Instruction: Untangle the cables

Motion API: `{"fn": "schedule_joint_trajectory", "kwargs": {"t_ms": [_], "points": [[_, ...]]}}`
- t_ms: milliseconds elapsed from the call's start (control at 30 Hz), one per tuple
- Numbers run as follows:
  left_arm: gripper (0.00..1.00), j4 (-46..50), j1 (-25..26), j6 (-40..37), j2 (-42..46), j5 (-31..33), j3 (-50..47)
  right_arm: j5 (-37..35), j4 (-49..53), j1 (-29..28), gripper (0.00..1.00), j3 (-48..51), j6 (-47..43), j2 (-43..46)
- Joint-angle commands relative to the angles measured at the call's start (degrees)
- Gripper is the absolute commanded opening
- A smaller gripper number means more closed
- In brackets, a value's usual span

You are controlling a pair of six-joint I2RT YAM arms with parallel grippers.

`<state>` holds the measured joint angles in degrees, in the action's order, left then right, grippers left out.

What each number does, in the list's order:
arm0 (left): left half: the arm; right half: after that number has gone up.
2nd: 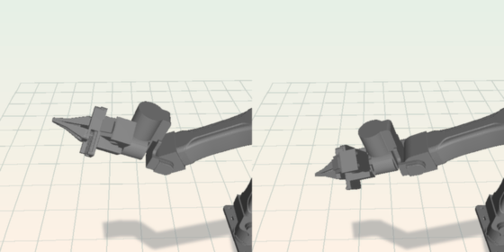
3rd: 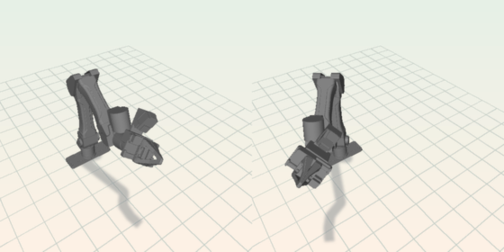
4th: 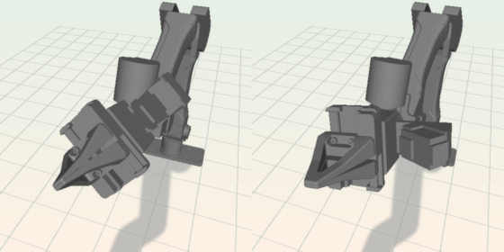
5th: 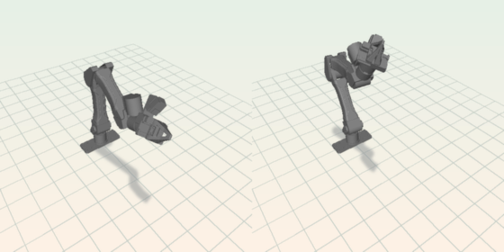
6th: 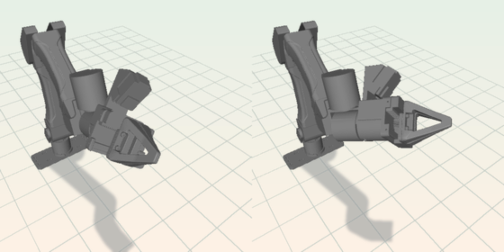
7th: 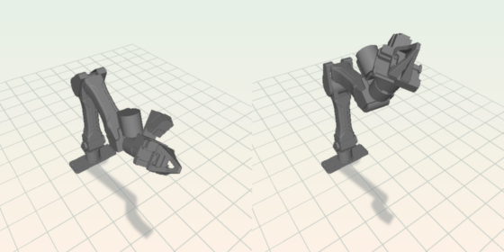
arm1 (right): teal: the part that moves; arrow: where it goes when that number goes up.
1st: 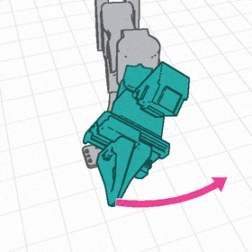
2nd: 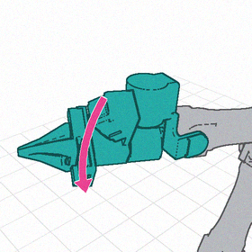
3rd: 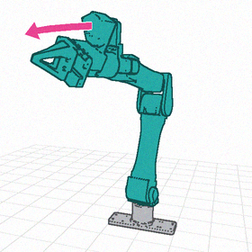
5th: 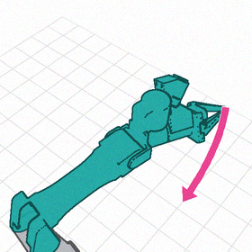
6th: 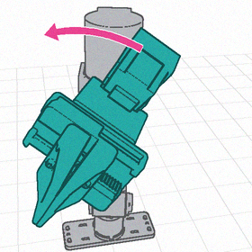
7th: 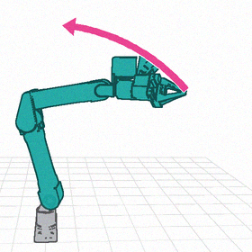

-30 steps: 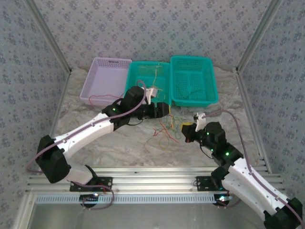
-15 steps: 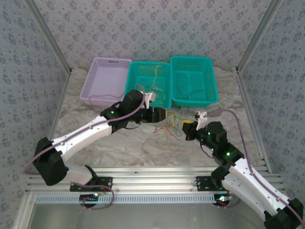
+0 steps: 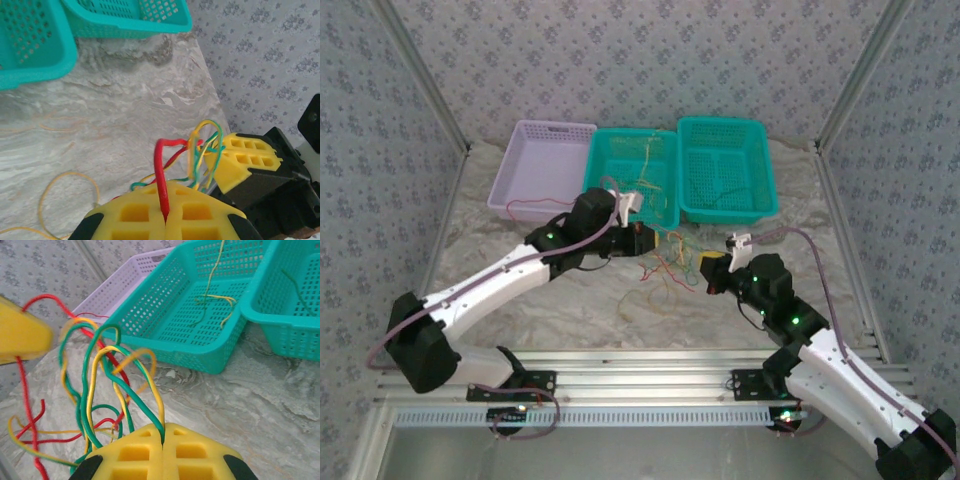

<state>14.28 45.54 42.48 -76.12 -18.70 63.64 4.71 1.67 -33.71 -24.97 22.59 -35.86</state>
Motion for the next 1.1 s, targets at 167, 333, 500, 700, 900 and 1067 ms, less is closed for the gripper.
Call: {"fn": "schedule_joint_trajectory", "kwargs": {"t_ms": [167,333,500,700,900,1067], "points": [[0.0,5.8,-5.3,-4.9,9.3,5.5,1.1,-8.4,7.0,2.9,0.0,0.7,2.6,0.3],[0.0,6.8,-5.4,-5.6,9.6,7.4,3.3,-6.6,6.7,6.2,0.0,1.5,3.3,1.3],[0.0,12.8,-5.5,-10.1,9.7,13.0,8.2,-6.8,7.8,9.7,0.0,3.6,6.3,1.3],[0.0,19.3,-7.2,-14.5,9.6,17.6,16.2,-6.8,9.5,16.6,0.0,6.7,10.8,0.4],[0.0,22.9,-9.0,-17.3,9.9,19.3,23.1,-4.9,10.7,21.2,0.0,8.1,12.1,1.9],[0.0,26.0,-9.8,-18.6,10.3,20.5,26.2,-4.4,12.4,22.7,0.0,9.0,12.8,3.1]]}}
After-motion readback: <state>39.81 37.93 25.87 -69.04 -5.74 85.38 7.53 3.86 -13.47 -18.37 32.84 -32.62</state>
